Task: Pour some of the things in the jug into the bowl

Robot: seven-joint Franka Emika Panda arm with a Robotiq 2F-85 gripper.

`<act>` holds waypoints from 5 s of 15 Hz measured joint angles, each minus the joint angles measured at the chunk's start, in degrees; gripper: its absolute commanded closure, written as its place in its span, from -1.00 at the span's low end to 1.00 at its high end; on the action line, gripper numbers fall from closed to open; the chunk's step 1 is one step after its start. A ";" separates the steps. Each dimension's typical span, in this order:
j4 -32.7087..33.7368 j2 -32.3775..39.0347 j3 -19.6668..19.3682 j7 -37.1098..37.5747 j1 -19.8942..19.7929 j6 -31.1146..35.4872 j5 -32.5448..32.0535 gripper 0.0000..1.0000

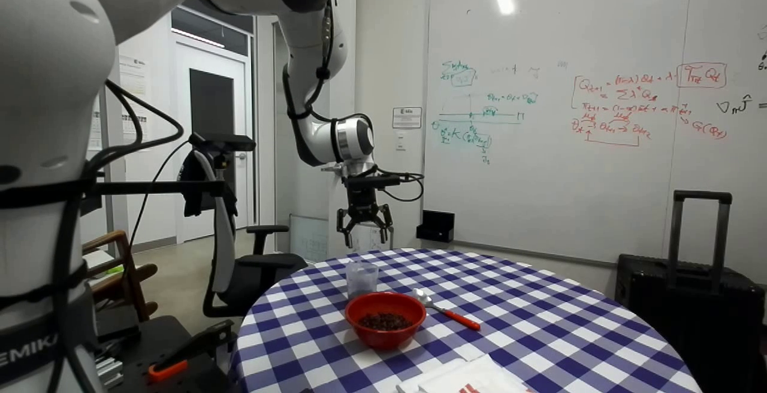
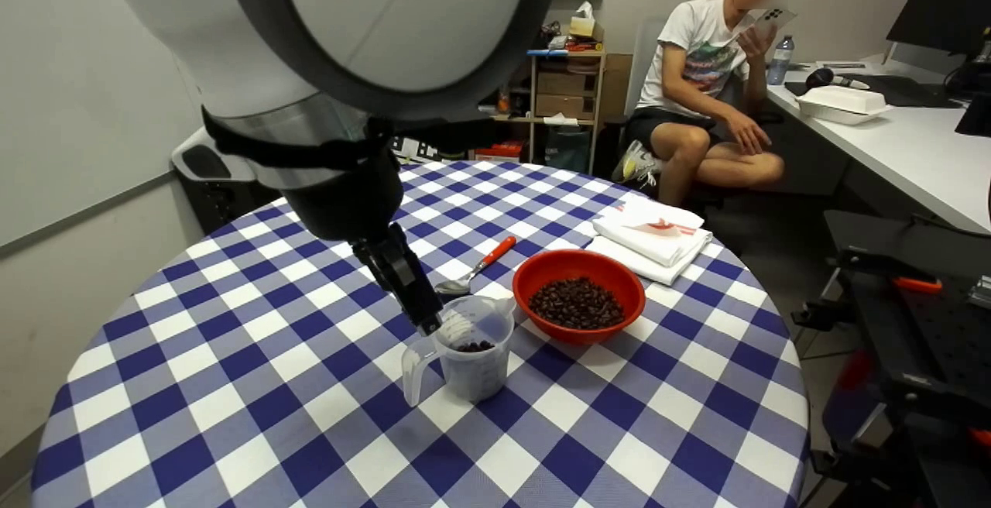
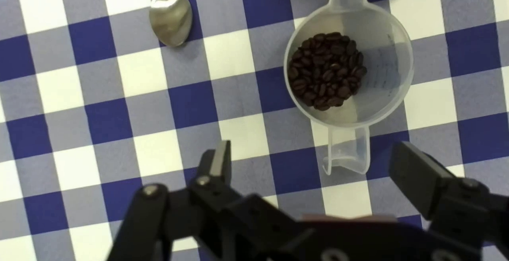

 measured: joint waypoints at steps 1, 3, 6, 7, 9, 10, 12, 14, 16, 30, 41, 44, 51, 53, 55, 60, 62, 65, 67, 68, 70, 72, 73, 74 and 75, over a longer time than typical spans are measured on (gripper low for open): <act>0.34 0.81 0.01 0.00 0.36 -0.01 0.00 -1.00; 0.69 2.31 0.01 0.00 1.07 -0.05 0.00 -1.00; 1.14 4.30 0.00 0.00 1.67 -0.25 0.00 -1.00; 1.33 4.80 0.00 0.00 1.74 -0.31 0.00 -1.00; 1.84 5.44 -0.03 0.00 1.77 -0.44 0.00 -1.00; 2.16 5.61 -0.05 0.00 1.77 -0.55 0.00 -1.00; 2.89 5.80 -0.09 0.00 1.77 -0.76 0.00 -0.49; 3.61 5.92 -0.10 0.00 1.77 -0.96 0.00 -0.39; 4.10 6.03 -0.10 0.00 1.77 -1.30 0.00 -0.08; 4.50 6.67 -0.22 0.00 1.76 -2.45 0.00 0.86; 3.85 0.72 2.57 -9.01 -2.59 -3.15 2.69 0.86; 1.65 -3.36 4.31 -14.06 -6.79 -3.18 8.28 0.86; -8.08 -13.17 7.88 -35.65 -16.44 -4.98 22.92 0.86; -11.55 -15.87 7.88 -42.44 -17.77 -6.23 25.31 0.86; -15.13 -18.38 7.65 -48.39 -18.69 -7.12 27.35 0.86; -22.63 -23.38 6.18 -64.52 -21.10 -8.02 35.91 0.86; -24.21 -24.48 4.95 -70.64 -22.28 -9.40 41.01 0.86; -25.28 -25.06 2.09 -77.44 -23.70 -12.25 46.87 0.86; -25.44 -24.94 0.19 -81.21 -24.43 -14.44 49.47 0.86; -25.48 -24.83 -0.69 -83.08 -24.76 -15.61 50.66 0.86; -25.44 -24.37 -2.13 -87.00 -25.48 -17.97 52.98 0.86; -24.94 -23.40 -3.25 -90.65 -26.08 -20.42 54.70 0.86; -24.48 -22.74 -3.69 -92.25 -26.28 -21.58 55.22 0.86; -23.85 -22.01 -4.04 -93.60 -26.42 -22.67 55.44 0.86; -23.10 -21.20 -4.32 -94.68 -26.48 -23.60 55.48 0.86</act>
